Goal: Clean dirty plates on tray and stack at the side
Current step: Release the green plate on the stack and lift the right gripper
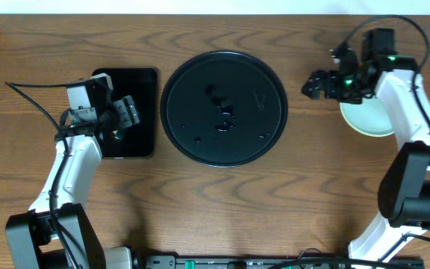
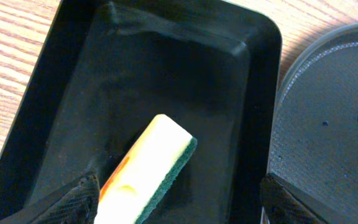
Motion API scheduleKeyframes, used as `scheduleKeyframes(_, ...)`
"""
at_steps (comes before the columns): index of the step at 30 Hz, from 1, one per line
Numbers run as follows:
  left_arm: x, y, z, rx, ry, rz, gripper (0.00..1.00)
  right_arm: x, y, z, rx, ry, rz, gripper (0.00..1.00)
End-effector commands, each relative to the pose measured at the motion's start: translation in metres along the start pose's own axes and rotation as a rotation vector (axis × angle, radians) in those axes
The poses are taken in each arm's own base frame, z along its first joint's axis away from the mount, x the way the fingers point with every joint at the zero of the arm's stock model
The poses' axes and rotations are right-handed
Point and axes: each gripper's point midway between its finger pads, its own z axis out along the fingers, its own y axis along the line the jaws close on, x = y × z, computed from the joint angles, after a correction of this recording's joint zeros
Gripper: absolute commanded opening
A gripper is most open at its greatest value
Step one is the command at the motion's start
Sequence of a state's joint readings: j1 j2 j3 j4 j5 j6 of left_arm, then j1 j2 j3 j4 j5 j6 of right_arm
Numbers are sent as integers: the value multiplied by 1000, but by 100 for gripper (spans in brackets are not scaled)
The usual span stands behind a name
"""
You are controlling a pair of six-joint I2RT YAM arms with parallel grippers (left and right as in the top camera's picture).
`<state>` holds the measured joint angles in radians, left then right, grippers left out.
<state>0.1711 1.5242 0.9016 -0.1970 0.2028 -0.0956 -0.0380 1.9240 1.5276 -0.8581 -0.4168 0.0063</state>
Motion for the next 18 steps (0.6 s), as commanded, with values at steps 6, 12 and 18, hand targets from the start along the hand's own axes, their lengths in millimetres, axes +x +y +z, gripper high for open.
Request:
scheduleKeyframes(6, -1, 3, 0, -13, -6, 9, 83, 8, 24, 15, 1, 37, -83, 99)
scheduleKeyframes(12, -1, 3, 0, -13, -6, 9, 84, 9, 26, 15, 0, 39, -87, 99)
scheduleKeyframes(18, -1, 3, 0, -13, -6, 9, 84, 9, 26, 15, 0, 39, -87, 99)
